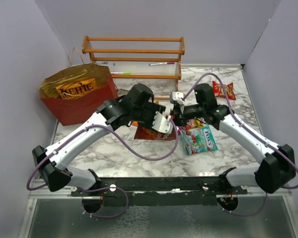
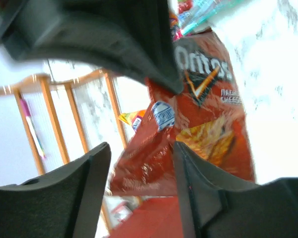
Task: Place the snacks into the paper bag
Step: Pick up the snack from the center of the board.
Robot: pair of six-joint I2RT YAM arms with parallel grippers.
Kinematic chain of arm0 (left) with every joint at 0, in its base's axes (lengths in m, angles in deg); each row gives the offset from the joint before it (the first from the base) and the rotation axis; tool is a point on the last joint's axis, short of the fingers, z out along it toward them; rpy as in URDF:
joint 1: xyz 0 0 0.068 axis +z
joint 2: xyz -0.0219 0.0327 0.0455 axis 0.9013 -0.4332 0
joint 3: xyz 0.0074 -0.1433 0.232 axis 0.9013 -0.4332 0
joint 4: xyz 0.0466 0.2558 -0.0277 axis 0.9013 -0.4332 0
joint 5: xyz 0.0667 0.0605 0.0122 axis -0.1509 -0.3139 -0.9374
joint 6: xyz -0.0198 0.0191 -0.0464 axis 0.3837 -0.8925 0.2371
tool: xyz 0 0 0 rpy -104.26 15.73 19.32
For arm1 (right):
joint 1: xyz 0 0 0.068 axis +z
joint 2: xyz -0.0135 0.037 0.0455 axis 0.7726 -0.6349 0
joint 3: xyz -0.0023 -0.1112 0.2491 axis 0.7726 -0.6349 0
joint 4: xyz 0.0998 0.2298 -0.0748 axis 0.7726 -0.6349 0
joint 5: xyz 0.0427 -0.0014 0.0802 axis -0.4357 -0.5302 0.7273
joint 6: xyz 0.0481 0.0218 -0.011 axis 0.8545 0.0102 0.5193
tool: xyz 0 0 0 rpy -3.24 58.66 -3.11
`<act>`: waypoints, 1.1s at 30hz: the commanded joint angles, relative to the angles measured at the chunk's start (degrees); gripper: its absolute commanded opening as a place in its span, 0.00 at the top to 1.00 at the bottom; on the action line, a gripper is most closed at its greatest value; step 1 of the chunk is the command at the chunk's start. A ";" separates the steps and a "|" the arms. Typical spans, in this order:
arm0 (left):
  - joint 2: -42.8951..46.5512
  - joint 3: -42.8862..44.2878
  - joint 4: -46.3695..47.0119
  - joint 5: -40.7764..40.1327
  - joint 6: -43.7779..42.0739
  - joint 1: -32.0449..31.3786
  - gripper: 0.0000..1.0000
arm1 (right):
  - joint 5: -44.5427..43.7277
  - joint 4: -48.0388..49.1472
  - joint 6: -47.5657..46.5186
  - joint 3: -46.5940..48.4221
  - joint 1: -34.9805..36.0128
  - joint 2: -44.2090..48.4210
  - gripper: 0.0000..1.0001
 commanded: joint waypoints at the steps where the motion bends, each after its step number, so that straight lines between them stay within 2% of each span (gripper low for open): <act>1: 5.13 -1.15 12.35 3.48 19.88 3.74 0.30 | -8.93 10.02 7.28 -3.95 -2.92 9.35 0.99; 2: 5.89 -2.00 14.58 4.36 23.82 4.90 0.23 | -9.51 11.12 9.01 -4.43 -4.40 10.94 0.99; 4: 7.16 -4.00 18.52 7.47 31.20 7.86 0.16 | -10.56 12.71 12.09 -4.81 -6.79 13.50 0.99; 10: 7.41 -9.06 30.67 18.55 51.64 17.25 0.12 | -9.56 11.26 17.12 -1.12 -10.80 15.70 0.99; 13: 6.87 -11.59 36.05 27.19 57.99 20.65 0.01 | -8.09 11.55 18.55 -0.57 -11.52 16.64 0.99; 18: 5.21 -13.35 40.40 33.10 61.02 22.35 0.02 | -4.97 11.07 19.48 0.48 -11.76 17.23 0.99; 24: 2.44 -14.95 44.87 41.43 64.90 23.73 0.19 | -1.16 10.77 20.33 2.17 -11.81 17.26 0.99; 30: 2.02 -18.22 51.22 46.27 71.30 24.91 0.50 | -0.70 11.41 21.00 2.11 -11.90 17.46 0.99; 33: 3.28 -20.01 53.56 47.65 71.70 25.04 0.67 | -1.55 12.59 20.89 0.74 -11.90 17.60 0.99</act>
